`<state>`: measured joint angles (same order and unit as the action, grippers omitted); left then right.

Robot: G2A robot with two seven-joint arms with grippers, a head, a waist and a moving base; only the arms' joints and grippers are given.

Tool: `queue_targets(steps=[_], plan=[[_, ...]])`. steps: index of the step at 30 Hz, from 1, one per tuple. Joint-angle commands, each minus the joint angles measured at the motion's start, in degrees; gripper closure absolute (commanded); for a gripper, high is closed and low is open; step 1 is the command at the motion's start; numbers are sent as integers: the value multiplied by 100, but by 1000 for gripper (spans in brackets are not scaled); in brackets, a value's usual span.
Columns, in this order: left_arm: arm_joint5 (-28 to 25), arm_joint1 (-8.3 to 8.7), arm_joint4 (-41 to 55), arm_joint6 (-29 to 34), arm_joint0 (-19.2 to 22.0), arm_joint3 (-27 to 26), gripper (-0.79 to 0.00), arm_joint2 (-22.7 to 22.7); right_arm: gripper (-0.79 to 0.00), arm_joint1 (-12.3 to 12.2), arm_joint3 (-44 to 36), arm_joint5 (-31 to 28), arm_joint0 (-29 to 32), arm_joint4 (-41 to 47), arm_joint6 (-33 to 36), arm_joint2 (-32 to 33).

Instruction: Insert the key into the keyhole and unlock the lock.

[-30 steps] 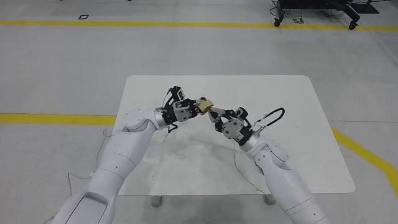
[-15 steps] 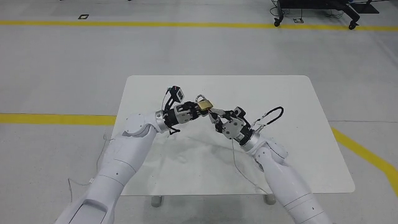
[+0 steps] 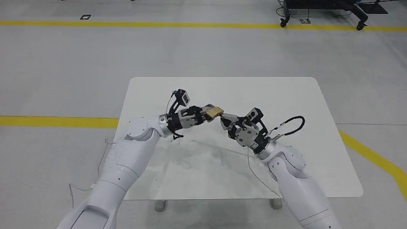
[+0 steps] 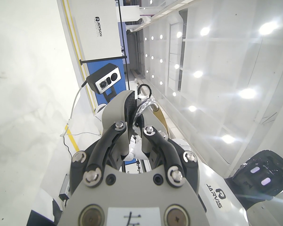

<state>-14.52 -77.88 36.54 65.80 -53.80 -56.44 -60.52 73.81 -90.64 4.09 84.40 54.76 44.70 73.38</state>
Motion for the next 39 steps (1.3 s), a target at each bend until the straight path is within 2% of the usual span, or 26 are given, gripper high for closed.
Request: queue_targets(steps=[1, 3, 4, 10, 11, 12, 13, 14, 22, 31, 37, 39], plan=[[-3, 2, 13, 34, 2, 1, 0, -3, 0, -6, 9, 48, -5, 9, -7, 14], [16, 1, 38, 58, 4, 3, -28, -2, 0, -12, 26, 90, -17, -24, -31, 11], [16, 1, 46, 72, 8, 2, 0, -3, 0, -13, 32, 113, -26, -34, -42, 3], [-52, 6, 33, 117, 14, -2, 0, -6, 0, -25, 75, 270, -95, -103, -102, -25], [-65, 7, 25, 112, 11, 0, 0, -8, -43, -29, 72, 280, -103, -131, -102, -23], [-81, 8, 22, 109, 11, -3, 0, -10, -296, -33, 69, 281, -108, -164, -102, -22], [-93, 9, 21, 105, 11, -5, 0, -15, -342, -38, 55, 258, -106, -211, -118, -15], [-101, 11, 23, 108, 10, -7, 0, -21, -351, -42, 25, 209, -88, -279, -148, -14], [-151, 18, 42, 128, 1, -17, 0, -40, -317, -75, -361, -220, 165, -879, -457, -5], [-167, 26, 48, 139, 10, -10, 0, -57, -274, -107, -862, -536, 422, -1942, -1275, -38], [-143, 33, 29, 137, 17, -6, 0, -60, -339, -127, -1143, -557, 558, -2761, -1957, -51], [-110, 36, -32, 97, 27, 11, 0, -48, -329, -122, -1259, -613, 637, -2956, -2249, -80]])
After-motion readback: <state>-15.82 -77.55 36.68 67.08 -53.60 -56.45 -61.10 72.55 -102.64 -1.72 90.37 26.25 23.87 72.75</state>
